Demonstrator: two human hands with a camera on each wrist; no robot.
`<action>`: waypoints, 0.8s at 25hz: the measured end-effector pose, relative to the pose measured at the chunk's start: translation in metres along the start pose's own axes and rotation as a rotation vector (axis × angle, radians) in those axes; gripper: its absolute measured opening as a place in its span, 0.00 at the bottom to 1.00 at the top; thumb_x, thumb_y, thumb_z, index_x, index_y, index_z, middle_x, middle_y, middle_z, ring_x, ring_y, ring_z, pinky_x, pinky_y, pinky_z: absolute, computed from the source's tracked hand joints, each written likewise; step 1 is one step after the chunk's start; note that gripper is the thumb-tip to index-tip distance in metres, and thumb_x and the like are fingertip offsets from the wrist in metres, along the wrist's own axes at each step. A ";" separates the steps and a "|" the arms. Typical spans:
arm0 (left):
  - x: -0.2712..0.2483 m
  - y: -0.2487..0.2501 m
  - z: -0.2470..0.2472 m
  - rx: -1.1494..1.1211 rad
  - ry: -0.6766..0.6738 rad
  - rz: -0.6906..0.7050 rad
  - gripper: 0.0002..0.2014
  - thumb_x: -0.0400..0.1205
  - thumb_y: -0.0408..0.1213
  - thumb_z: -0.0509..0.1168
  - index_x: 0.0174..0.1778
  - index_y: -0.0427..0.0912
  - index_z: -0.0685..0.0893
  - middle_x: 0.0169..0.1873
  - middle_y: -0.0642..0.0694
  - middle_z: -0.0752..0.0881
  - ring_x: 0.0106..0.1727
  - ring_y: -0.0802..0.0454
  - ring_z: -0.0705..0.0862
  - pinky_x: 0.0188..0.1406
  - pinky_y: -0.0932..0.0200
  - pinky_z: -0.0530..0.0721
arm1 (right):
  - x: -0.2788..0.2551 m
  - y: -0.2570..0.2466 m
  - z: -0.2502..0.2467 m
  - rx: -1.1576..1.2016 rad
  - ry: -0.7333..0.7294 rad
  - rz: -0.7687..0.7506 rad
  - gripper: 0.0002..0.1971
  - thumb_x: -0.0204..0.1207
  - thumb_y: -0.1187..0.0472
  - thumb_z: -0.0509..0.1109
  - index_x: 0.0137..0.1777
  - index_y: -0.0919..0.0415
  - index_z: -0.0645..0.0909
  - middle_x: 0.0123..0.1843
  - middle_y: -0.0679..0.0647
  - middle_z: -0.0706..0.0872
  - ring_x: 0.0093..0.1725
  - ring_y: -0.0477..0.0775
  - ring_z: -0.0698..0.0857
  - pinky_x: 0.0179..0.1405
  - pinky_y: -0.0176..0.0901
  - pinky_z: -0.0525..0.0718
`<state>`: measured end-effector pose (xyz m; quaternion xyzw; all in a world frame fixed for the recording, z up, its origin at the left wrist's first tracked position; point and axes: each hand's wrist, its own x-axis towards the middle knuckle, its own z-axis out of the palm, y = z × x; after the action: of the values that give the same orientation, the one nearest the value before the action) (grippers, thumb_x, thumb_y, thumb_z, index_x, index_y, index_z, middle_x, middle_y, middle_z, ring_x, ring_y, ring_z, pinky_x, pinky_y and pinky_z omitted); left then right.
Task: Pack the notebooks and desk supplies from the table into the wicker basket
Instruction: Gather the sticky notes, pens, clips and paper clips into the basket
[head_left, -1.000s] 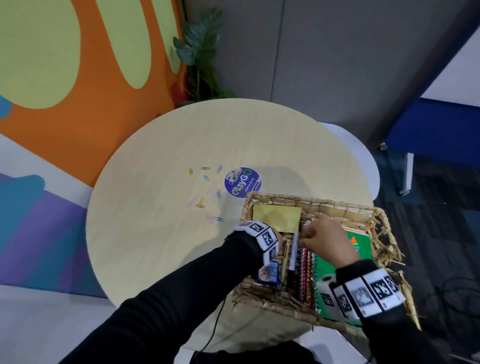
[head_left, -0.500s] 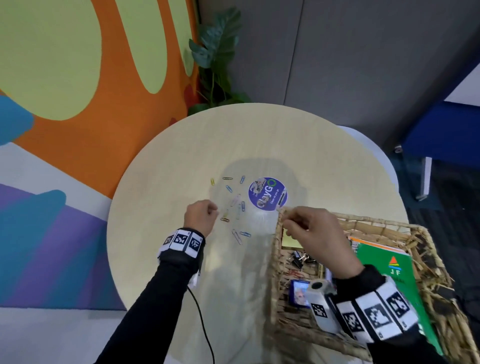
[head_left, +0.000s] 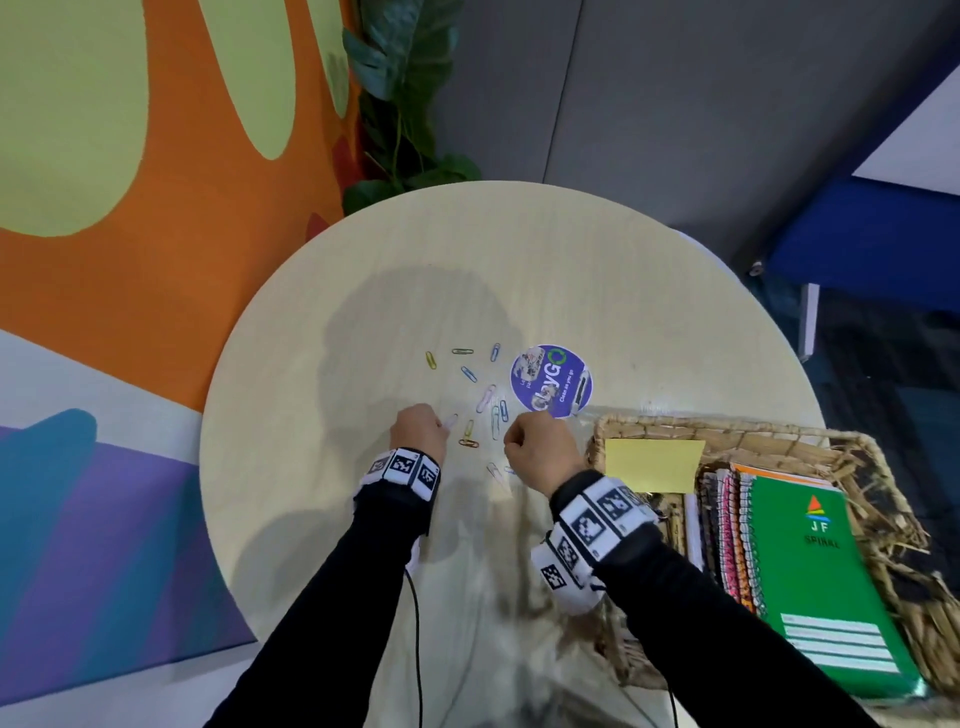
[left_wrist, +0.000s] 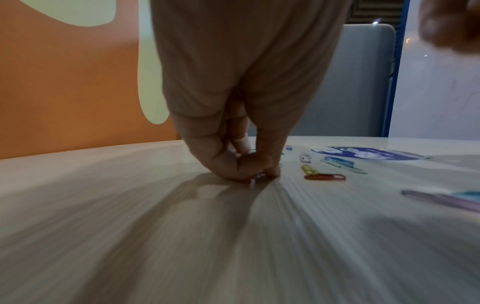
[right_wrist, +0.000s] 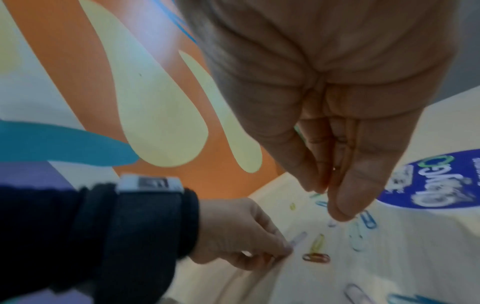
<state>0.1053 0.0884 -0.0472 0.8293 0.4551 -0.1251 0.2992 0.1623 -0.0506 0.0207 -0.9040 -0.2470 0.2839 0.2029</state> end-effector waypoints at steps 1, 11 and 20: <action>0.003 0.000 0.000 0.008 -0.029 -0.010 0.26 0.83 0.50 0.63 0.49 0.25 0.88 0.52 0.30 0.90 0.54 0.35 0.88 0.51 0.51 0.85 | 0.006 0.000 0.005 -0.043 -0.025 0.048 0.11 0.75 0.70 0.62 0.52 0.68 0.83 0.55 0.63 0.88 0.56 0.63 0.85 0.47 0.43 0.78; 0.007 -0.004 0.006 0.008 -0.053 0.045 0.17 0.85 0.48 0.60 0.44 0.34 0.79 0.54 0.32 0.88 0.56 0.36 0.87 0.52 0.52 0.83 | 0.017 0.001 0.023 -0.272 -0.124 0.182 0.18 0.74 0.69 0.67 0.64 0.69 0.74 0.64 0.67 0.81 0.65 0.68 0.81 0.61 0.53 0.80; -0.017 -0.015 0.007 -0.159 0.072 0.055 0.09 0.83 0.36 0.65 0.52 0.34 0.86 0.52 0.37 0.90 0.54 0.40 0.86 0.52 0.53 0.82 | 0.018 0.000 0.017 -0.294 -0.160 0.144 0.17 0.74 0.67 0.71 0.61 0.69 0.76 0.63 0.65 0.83 0.62 0.65 0.83 0.59 0.50 0.82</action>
<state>0.0839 0.0788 -0.0507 0.8190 0.4511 -0.0503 0.3509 0.1643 -0.0370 0.0002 -0.9137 -0.2361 0.3296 0.0272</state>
